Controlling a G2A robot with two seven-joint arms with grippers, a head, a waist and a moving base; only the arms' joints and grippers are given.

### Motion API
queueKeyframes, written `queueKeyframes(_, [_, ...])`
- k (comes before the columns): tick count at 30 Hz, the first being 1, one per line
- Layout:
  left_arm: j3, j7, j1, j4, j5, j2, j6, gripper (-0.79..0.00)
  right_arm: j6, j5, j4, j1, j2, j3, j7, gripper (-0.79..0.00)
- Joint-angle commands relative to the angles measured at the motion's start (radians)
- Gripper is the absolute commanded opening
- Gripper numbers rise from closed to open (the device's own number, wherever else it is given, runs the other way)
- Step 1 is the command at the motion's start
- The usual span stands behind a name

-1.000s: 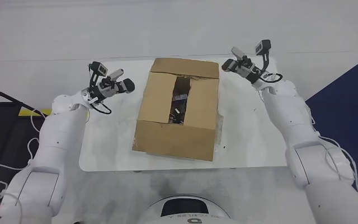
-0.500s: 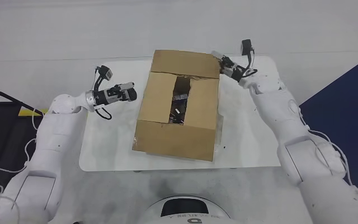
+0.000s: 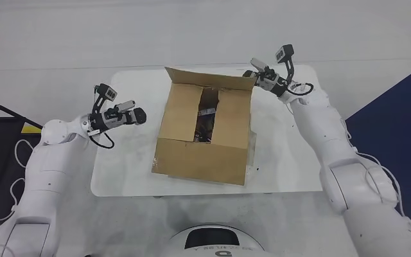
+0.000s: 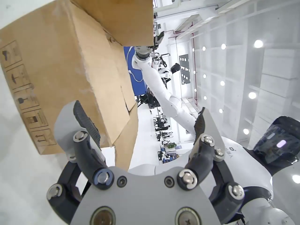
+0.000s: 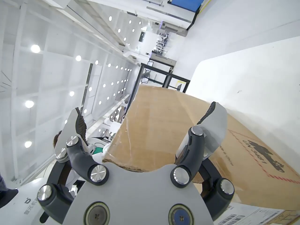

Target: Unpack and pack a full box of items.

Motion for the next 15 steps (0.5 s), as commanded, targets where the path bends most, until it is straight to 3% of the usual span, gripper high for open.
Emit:
queueKeyframes(1, [0.009,-0.003,0.005,-0.015,0.026,0.007,0.003,0.0,0.011,-0.005,-0.044,-0.017,0.01,0.003,0.009,0.0])
queueKeyframes(7, [0.065,-0.019,0.016,-0.091,0.117,0.033,0.019,0.0,0.037,-0.119,-0.186,-0.071,0.045,-0.035,0.035,0.0])
queueKeyframes(15, [0.131,-0.053,0.025,-0.181,0.128,0.076,0.053,0.0,0.015,-0.113,-0.286,-0.124,0.081,-0.04,0.013,0.0])
